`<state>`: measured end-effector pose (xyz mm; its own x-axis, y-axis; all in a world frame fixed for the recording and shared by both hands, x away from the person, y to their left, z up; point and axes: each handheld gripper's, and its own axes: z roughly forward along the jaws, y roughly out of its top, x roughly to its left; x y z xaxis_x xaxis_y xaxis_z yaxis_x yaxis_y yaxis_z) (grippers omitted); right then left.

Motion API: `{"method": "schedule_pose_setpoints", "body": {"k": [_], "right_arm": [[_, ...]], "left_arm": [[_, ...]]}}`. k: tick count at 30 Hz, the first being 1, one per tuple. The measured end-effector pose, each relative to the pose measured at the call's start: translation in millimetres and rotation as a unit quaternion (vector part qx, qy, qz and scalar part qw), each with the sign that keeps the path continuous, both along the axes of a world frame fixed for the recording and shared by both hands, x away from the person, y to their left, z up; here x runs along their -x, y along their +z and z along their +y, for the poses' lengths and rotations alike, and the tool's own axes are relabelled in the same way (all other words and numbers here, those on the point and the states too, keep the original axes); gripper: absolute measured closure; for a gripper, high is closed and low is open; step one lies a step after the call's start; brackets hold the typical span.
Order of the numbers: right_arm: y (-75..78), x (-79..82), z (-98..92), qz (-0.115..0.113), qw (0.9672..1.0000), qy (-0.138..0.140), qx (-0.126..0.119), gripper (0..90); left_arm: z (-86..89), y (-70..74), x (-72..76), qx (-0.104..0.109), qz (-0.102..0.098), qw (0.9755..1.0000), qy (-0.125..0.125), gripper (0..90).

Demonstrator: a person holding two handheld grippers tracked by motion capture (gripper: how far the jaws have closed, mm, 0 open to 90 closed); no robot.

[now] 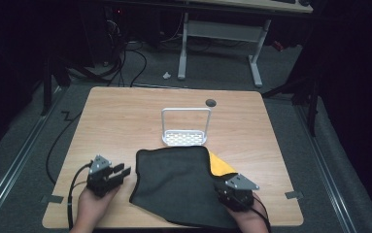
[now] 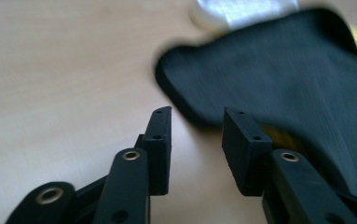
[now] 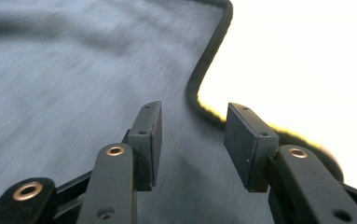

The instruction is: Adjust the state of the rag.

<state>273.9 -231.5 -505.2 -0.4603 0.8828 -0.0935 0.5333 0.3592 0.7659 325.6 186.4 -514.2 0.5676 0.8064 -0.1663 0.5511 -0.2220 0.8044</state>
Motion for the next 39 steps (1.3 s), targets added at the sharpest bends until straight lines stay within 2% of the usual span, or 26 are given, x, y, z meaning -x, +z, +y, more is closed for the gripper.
{"method": "schedule_pose_setpoints", "body": {"k": [1, 2, 3, 4, 5, 6, 7, 8, 11, 13, 14, 18, 21, 22, 23, 25, 26, 27, 29, 31, 32, 34, 36, 37, 38, 39], "right_arm": [[-2.9, -18.8, 4.6, 0.0, 0.9999, -0.007, 0.012, 56.1], [-5.9, -27.9, 6.6, 0.007, 0.9998, -0.008, 0.017, 56.0], [-5.9, -27.9, 6.6, 0.007, 0.9998, -0.008, 0.017, 56.0], [-12.0, -42.5, 9.8, 0.015, 0.9993, -0.004, 0.033, 56.7], [-14.6, -47.2, 11.1, 0.017, 0.9989, -0.01, 0.043, 57.3], [-14.6, -47.2, 11.1, 0.017, 0.9989, -0.01, 0.043, 57.3], [-16.6, -51.3, 11.2, 0.02, 0.9986, -0.015, 0.047, 60.4], [-18.9, -55.9, 10.2, 0.027, 0.9983, -0.023, 0.046, 71.1], [-15.8, -54.6, 7.9, 0.019, 0.9986, -0.027, 0.042, 79.9], [-14.3, -53.6, 7.1, 0.016, 0.9987, -0.028, 0.039, 80.5], [-8.3, -50.3, 3.1, 0.004, 0.9992, -0.032, 0.025, 80.7], [4.8, -48.4, -5.7, -0.017, 0.999, -0.041, 0.006, 80.2], [15.0, -59.9, -23.6, -0.034, 0.9965, -0.076, 0.003, 79.2], [13.2, -75.2, -42.1, -0.034, 0.9931, -0.112, 0.014, 73.2], [13.2, -75.2, -42.1, -0.034, 0.9931, -0.112, 0.014, 73.2], [9.4, -86.7, -60.7, -0.019, 0.9888, -0.147, 0.013, 65.9], [10.3, -87.5, -66.9, -0.022, 0.9874, -0.156, 0.015, 62.9], [18.4, -80.8, -72.4, -0.036, 0.9858, -0.163, 0.007, 59.4], [21.9, -76.8, -72.6, -0.041, 0.9859, -0.162, 0.005, 58.8], [30.7, -53.0, -62.1, -0.062, 0.9883, -0.139, 0.007, 58.4], [30.7, -53.0, -62.1, -0.062, 0.9883, -0.139, 0.007, 58.4], [23.1, -35.1, -50.4, -0.055, 0.9923, -0.111, 0.007, 58.2], [13.6, -24.7, -44.3, -0.044, 0.994, -0.1, 0.008, 58.2], [13.6, -24.7, -44.3, -0.044, 0.994, -0.1, 0.008, 58.3], [4.3, -14.9, -40.5, -0.039, 0.995, -0.092, 0.009, 58.4], [4.3, -14.9, -40.5, -0.039, 0.995, -0.092, 0.009, 58.4]], "left_arm": [[-2.6, -5.9, 17.0, -0.002, 0.013, 0.9997, -0.019, 60.2], [-3.3, -8.2, 23.6, -0.004, 0.018, 0.9995, -0.025, 58.9], [-3.3, -8.2, 23.6, -0.004, 0.018, 0.9995, -0.025, 60.0], [-3.1, -10.5, 28.9, -0.005, 0.019, 0.9993, -0.03, 63.1], [-2.4, -12.5, 34.1, -0.026, 0.017, 0.999, -0.031, 63.5], [-2.4, -12.5, 34.1, -0.026, 0.017, 0.999, -0.031, 64.1], [-0.3, -12.2, 34.4, -0.021, 0.015, 0.9992, -0.03, 64.1], [1.4, -12.6, 33.8, -0.01, 0.014, 0.9994, -0.03, 64.3], [2.2, -16.8, 31.8, 0.012, 0.026, 0.9991, -0.031, 64.3], [-0.6, -18.3, 31.8, 0.001, 0.024, 0.999, -0.036, 64.0], [-2.5, -18.1, 32.4, -0.003, 0.02, 0.999, -0.039, 63.4], [-4.2, -17.9, 33.0, -0.001, 0.018, 0.9988, -0.045, 63.1], [-4.2, -18.5, 34.0, -0.001, 0.013, 0.9988, -0.046, 63.1], [-3.3, -18.0, 35.1, 0.002, 0.01, 0.9988, -0.048, 63.3], [-2.6, -17.6, 35.9, 0.003, 0.009, 0.9988, -0.047, 63.3], [-0.8, -17.4, 38.8, 0.003, 0.01, 0.9988, -0.049, 63.3], [-0.1, -17.4, 39.7, 0.003, 0.009, 0.9986, -0.051, 63.2], [0.5, -17.3, 40.6, -0.001, 0.01, 0.9986, -0.052, 61.4], [0.8, -18.1, 41.2, 0.001, 0.017, 0.9983, -0.055, 60.2], [0.4, -19.5, 43.9, 0.004, 0.023, 0.998, -0.059, 57.9], [-0.5, -19.1, 45.1, 0.003, 0.024, 0.9977, -0.064, 57.9], [-3.2, -18.0, 47.5, 0.007, 0.022, 0.997, -0.074, 55.2], [-5.5, -15.7, 51.7, 0.011, 0.024, 0.9962, -0.083, 53.5], [-4.7, -14.5, 57.9, 0.023, 0.024, 0.9955, -0.089, 53.5], [-4.5, -13.6, 63.5, 0.029, 0.025, 0.9949, -0.093, 53.6], [-4.5, -12.6, 69.5, 0.029, 0.026, 0.9946, -0.096, 53.6]]}}
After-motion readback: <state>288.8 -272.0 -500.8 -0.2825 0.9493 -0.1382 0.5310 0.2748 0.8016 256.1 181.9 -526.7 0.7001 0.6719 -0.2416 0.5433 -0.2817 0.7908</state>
